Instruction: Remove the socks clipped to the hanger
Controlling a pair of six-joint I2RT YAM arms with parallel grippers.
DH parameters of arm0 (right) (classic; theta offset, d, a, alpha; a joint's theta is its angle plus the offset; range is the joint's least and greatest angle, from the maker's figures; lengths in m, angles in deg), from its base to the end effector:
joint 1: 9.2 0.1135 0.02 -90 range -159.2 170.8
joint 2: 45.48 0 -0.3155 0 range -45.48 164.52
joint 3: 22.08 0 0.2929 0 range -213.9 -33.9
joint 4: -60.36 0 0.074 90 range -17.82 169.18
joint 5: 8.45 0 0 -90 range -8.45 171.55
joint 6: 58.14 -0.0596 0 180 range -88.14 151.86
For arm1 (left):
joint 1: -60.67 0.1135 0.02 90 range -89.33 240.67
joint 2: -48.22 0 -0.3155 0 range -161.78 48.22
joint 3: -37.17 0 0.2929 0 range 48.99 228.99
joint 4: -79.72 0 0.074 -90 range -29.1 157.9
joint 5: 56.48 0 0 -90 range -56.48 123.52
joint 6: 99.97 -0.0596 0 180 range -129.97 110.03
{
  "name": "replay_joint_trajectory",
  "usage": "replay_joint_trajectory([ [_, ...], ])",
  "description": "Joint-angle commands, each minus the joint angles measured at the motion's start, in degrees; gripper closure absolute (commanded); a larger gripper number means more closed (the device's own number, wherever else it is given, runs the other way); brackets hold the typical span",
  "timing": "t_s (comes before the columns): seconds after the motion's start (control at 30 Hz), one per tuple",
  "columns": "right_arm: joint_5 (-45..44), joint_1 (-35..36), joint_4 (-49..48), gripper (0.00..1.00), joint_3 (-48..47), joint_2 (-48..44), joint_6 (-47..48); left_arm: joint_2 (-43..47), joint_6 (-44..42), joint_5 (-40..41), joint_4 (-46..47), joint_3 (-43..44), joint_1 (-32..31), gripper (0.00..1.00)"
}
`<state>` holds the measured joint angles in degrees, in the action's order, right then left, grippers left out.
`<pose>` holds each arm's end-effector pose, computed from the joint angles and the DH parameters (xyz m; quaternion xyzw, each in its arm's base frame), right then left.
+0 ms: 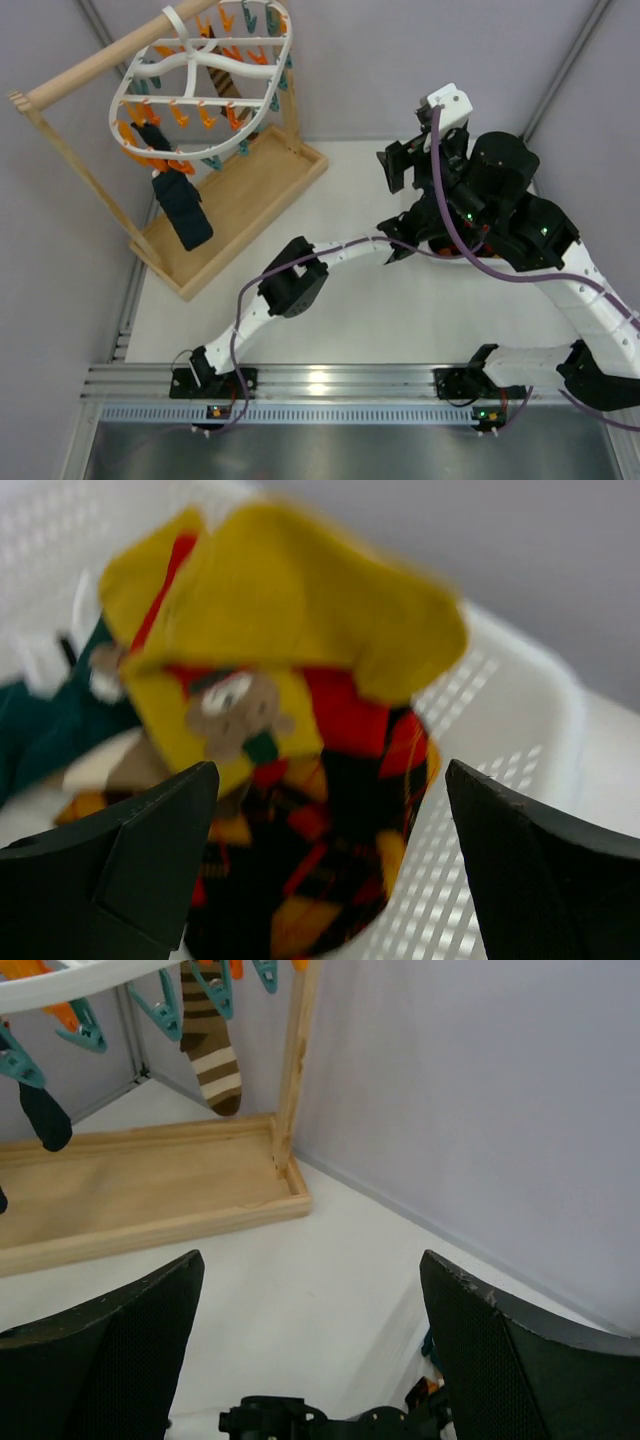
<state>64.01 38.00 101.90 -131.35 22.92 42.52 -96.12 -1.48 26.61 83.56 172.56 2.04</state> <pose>0.1872 0.1758 0.5970 -0.2462 0.6670 0.1148 0.6937 0.3574 -0.6000 0.2400 0.3489 0.6500 -0.4095 0.5368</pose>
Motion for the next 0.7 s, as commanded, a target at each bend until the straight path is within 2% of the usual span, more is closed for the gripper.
replay_joint_trajectory([
  [0.0, -1.80, -1.49, 0.87, 0.14, 1.91, -2.04, -4.85, 15.54, 1.88, 8.91, -1.42, -10.24, -0.17, 0.01],
  [0.03, -1.80, -1.84, 0.87, 0.14, 2.61, -2.57, -5.46, 18.36, 1.79, 12.94, -1.42, -16.72, -0.17, 0.01],
  [0.13, -1.45, -2.29, 0.96, 0.14, 4.10, -4.76, -6.96, 29.34, 1.70, 20.16, -2.12, -27.74, -0.17, 0.01],
  [0.43, 0.92, -2.55, 0.26, 0.12, 10.69, -10.30, -9.16, 52.55, 7.50, 29.50, -5.90, -58.68, -0.17, 0.01],
  [0.5, 2.50, -2.55, -0.45, 0.12, 12.01, -10.92, -9.42, 59.93, 9.16, 31.87, -6.52, -66.48, -0.17, 0.01],
  [0.67, 4.88, -2.64, -3.69, 0.08, 18.25, -12.67, -10.13, 75.93, 12.42, 40.65, -12.13, -78.55, -0.17, 0.01],
])
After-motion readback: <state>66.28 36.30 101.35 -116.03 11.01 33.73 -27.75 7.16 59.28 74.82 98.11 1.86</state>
